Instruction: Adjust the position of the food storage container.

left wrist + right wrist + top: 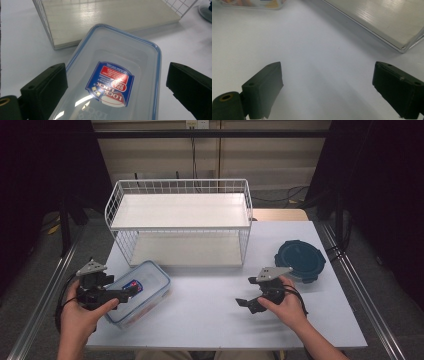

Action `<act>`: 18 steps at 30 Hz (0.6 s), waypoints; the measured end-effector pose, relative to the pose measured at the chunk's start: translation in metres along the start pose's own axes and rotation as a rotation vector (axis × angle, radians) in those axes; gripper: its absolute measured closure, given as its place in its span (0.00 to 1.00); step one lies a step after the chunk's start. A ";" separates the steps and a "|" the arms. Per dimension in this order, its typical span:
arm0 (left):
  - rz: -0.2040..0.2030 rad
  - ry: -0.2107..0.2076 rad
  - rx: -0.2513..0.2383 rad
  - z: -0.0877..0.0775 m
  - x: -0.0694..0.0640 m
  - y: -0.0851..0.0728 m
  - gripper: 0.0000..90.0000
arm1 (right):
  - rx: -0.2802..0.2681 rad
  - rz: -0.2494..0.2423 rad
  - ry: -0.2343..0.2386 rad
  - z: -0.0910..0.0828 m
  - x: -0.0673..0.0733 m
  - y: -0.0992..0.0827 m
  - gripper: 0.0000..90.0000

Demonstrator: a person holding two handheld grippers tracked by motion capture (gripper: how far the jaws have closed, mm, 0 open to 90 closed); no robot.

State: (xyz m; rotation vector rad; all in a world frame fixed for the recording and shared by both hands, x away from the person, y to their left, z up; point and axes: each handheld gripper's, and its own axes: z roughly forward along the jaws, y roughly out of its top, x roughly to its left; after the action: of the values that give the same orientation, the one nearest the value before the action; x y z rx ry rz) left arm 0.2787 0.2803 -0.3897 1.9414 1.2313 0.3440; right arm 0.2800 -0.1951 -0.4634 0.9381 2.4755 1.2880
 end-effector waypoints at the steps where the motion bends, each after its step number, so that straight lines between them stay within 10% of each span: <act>1: -0.008 0.002 -0.003 0.000 0.000 0.000 0.04 | 0.000 -0.004 0.003 0.000 0.000 0.000 0.10; 12: -0.020 0.054 0.005 -0.007 0.007 -0.005 0.14 | 0.000 -0.012 0.022 0.005 0.003 0.003 0.10; 18: -0.093 0.127 -0.029 -0.020 0.020 -0.008 0.30 | -0.003 -0.019 0.033 0.008 0.003 0.005 0.10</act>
State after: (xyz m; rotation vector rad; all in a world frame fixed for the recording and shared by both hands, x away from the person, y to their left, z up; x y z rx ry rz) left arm 0.2715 0.3090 -0.3866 1.8544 1.3862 0.4402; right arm 0.2834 -0.1853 -0.4636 0.8979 2.5006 1.3110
